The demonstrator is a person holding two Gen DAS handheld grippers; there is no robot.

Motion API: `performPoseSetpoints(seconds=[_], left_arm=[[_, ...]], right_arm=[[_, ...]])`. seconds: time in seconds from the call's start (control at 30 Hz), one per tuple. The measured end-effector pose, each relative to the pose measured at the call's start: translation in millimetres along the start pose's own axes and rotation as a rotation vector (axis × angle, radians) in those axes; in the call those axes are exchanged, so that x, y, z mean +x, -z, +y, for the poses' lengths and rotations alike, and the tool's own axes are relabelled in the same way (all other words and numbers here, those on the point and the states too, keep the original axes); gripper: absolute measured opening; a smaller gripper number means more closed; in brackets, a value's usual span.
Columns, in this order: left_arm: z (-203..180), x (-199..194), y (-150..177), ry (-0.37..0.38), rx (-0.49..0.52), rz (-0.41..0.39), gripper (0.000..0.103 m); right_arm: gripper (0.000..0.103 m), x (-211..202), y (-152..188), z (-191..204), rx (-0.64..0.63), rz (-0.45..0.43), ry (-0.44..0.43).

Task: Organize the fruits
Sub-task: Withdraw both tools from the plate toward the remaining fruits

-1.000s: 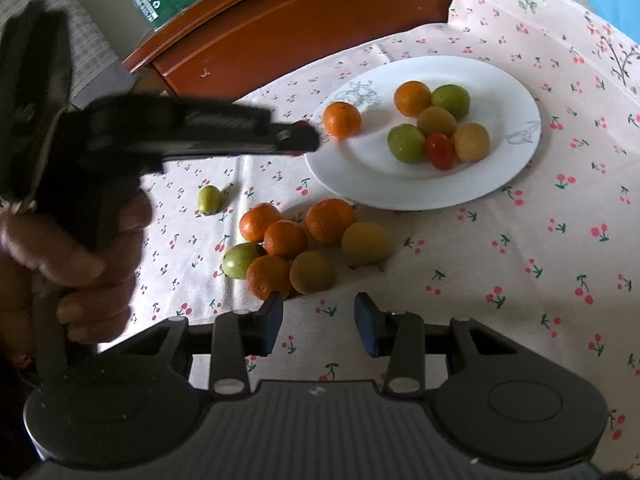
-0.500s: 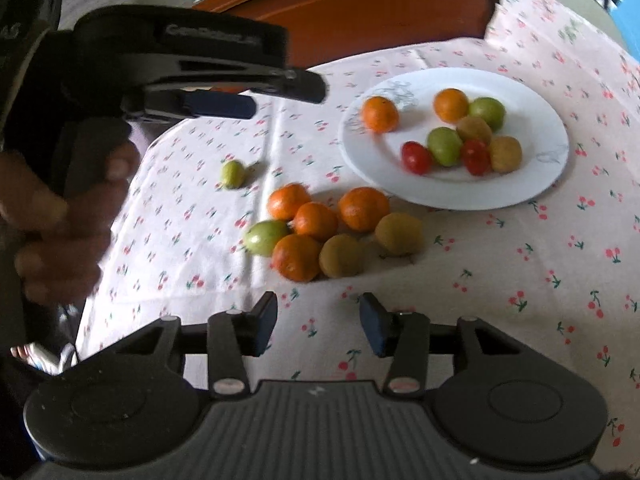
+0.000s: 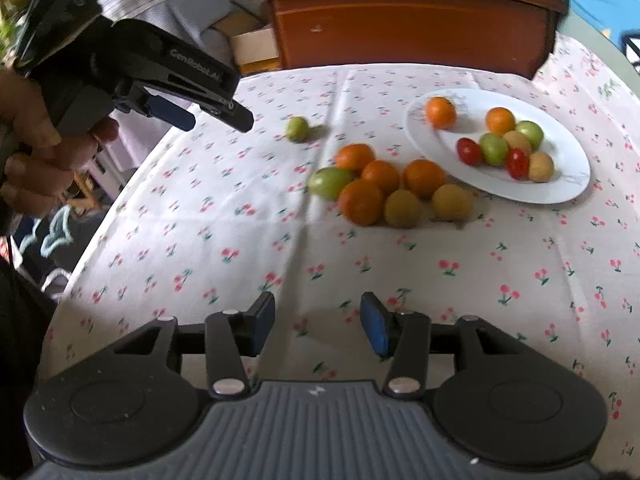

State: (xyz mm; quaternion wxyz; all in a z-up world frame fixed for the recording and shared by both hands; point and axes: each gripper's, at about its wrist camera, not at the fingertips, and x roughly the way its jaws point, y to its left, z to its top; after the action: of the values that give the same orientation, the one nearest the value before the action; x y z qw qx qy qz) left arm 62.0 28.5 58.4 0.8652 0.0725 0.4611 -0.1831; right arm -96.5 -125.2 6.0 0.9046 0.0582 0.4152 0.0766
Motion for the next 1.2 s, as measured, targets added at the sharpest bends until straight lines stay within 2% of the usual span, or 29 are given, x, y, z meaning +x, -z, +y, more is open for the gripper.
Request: performPoseSetpoints(seconds=[0.07, 0.27, 0.47, 0.6, 0.83, 1.03, 1.2], left_arm=[[2.3, -2.6, 4.8, -0.008, 0.003, 0.015, 0.070], [5.3, -10.1, 14.8, 0.006, -0.006, 0.036, 0.072], [11.6, -16.5, 17.4, 0.004, -0.021, 0.016, 0.072], [17.3, -16.5, 14.2, 0.008, -0.062, 0.006, 0.072], [16.7, -8.9, 14.2, -0.002, -0.072, -0.003, 0.072], [15.9, -6.8, 12.2, 0.018, -0.084, -0.030, 0.072], [7.7, 2.7, 4.1, 0.051, -0.068, -0.047, 0.072]], right_arm=[[0.061, -1.3, 2.8, 7.7, -0.041, 0.002, -0.003], [0.061, -8.3, 16.3, 26.8, -0.152, 0.003, 0.009], [0.058, -13.9, 16.3, 19.3, -0.076, 0.005, -0.005], [0.057, -12.6, 7.0, 9.4, -0.030, -0.009, 0.028], [0.041, -6.7, -21.3, -17.2, 0.029, -0.055, 0.070], [0.032, 8.2, -42.9, -26.2, -0.063, -0.058, 0.070], [0.033, 16.8, -50.0, -29.4, -0.126, -0.052, 0.083]])
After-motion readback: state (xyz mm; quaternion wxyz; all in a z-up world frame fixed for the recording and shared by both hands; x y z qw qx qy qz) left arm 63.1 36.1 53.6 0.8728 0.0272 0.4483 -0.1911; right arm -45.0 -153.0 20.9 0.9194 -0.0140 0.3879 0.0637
